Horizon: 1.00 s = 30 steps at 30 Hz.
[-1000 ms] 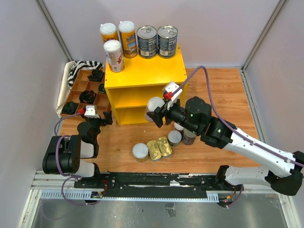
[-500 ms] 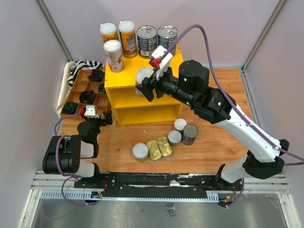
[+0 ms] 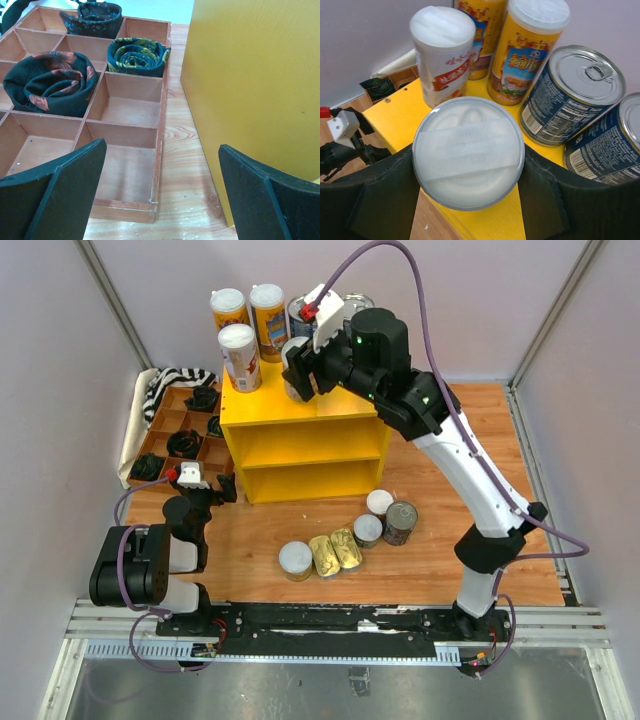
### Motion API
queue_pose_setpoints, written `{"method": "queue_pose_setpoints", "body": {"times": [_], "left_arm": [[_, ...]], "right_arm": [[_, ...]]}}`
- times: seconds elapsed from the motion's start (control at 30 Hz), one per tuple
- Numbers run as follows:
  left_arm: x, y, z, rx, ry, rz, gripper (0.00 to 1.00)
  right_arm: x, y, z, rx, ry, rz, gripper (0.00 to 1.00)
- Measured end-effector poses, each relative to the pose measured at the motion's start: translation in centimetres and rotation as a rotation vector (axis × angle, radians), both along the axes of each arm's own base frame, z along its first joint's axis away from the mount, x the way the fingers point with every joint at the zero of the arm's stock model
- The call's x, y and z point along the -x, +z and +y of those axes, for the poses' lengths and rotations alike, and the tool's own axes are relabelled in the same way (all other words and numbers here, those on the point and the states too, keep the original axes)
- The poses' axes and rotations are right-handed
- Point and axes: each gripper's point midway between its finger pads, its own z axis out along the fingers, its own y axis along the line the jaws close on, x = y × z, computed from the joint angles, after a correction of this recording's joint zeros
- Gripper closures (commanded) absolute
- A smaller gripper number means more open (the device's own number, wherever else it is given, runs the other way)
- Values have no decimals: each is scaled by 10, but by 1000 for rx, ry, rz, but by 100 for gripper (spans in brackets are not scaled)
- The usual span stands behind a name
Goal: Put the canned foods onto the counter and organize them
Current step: Place the canned food on the counter.
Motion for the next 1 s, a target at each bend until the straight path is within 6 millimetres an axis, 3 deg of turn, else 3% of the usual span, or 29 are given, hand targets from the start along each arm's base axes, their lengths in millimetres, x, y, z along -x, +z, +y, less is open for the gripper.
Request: {"method": "queue_pose_setpoints", "body": {"times": [0.23, 0.3, 0.37, 0.43, 0.5, 0.6, 0.8, 1.0], "left_arm": [[0, 0, 0, 0, 0, 0, 0], [0, 0, 0, 0, 0, 0, 0], [0, 0, 0, 0, 0, 0, 0], [0, 0, 0, 0, 0, 0, 0], [0, 0, 0, 0, 0, 0, 0], [0, 0, 0, 0, 0, 0, 0], [0, 0, 0, 0, 0, 0, 0], [0, 0, 0, 0, 0, 0, 0]], "right_arm": [[-44, -19, -3, -30, -8, 75, 99], [-50, -20, -2, -51, 3, 91, 93], [-52, -21, -4, -61, 10, 105, 61], [-52, -21, -5, -68, 18, 115, 36], [-52, -21, -5, -71, 26, 119, 17], [-53, -18, -3, -86, 31, 115, 0], [-58, -3, -7, -124, 25, 73, 2], [-60, -14, -17, -116, 11, 82, 2]]}}
